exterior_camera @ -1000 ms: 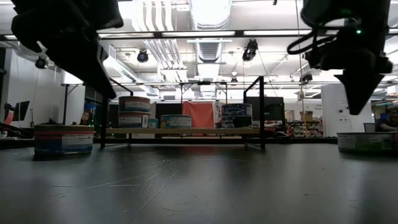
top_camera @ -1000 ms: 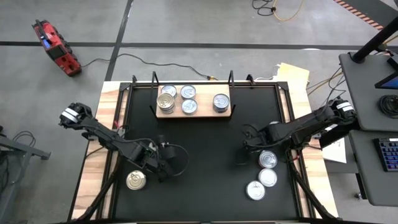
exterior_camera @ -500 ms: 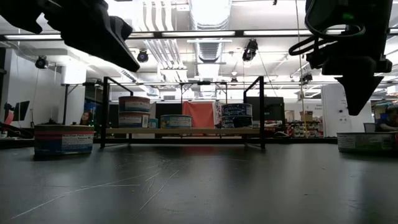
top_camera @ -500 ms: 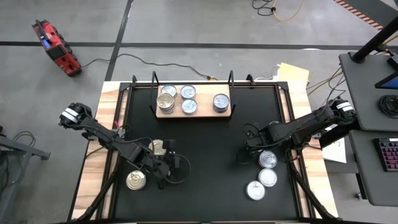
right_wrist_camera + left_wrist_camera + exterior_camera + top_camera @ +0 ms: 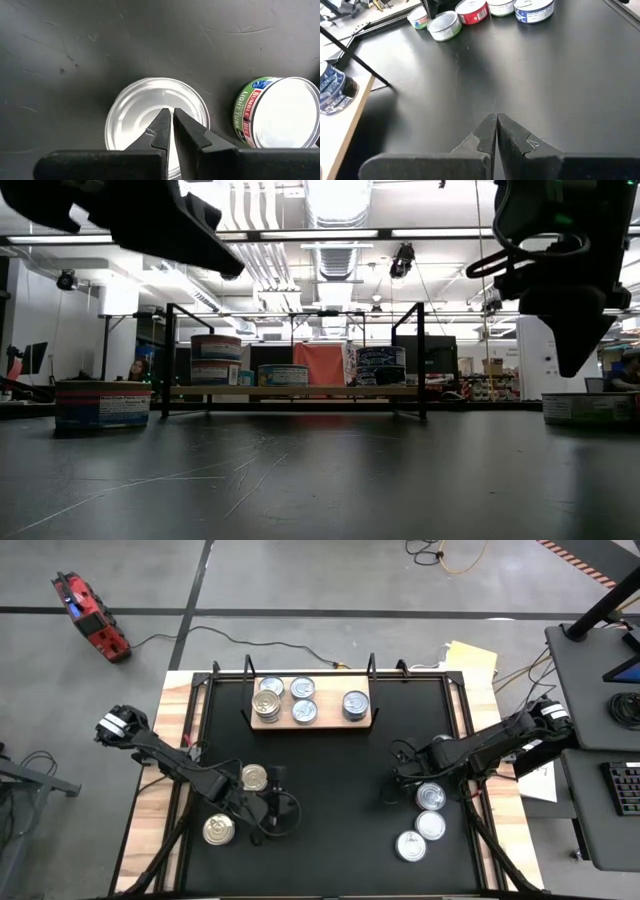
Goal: Stack canned seafood by type on shelf
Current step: Put the green tuna can on the shelf
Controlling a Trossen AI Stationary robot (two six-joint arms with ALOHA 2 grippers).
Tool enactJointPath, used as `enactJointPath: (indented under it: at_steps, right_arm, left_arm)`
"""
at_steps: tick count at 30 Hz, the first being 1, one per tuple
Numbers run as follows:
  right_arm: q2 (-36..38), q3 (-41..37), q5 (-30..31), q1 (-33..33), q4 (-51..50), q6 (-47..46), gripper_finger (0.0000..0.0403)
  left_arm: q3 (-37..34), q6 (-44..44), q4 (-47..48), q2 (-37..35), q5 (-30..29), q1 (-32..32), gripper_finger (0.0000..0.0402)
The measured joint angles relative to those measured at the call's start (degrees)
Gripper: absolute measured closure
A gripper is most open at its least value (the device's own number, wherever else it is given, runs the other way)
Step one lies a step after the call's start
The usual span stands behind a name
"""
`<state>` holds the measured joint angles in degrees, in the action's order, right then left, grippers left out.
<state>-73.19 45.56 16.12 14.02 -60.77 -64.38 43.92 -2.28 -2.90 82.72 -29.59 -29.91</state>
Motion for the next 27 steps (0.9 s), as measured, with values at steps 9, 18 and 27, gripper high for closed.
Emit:
enactJointPath:
  at_steps: [9,18,27]
  right_arm:
    - [0.00,-0.24,0.00,0.00,0.53,-0.63,0.0390]
    - [-0.27,-1.85,-0.04,0.00,6.74,-1.10,0.0390]
    - [-2.88,-1.88,-0.45,0.00,7.35,-3.78,0.0390]
  left_arm:
    - [-3.45,-2.42,-4.67,-0.07,0.05,0.00,0.0401]
    - [-4.00,-2.73,-4.68,-0.11,0.05,0.00,0.0401]
    - [-4.00,-2.95,-3.74,-0.11,0.12,0.00,0.0402]
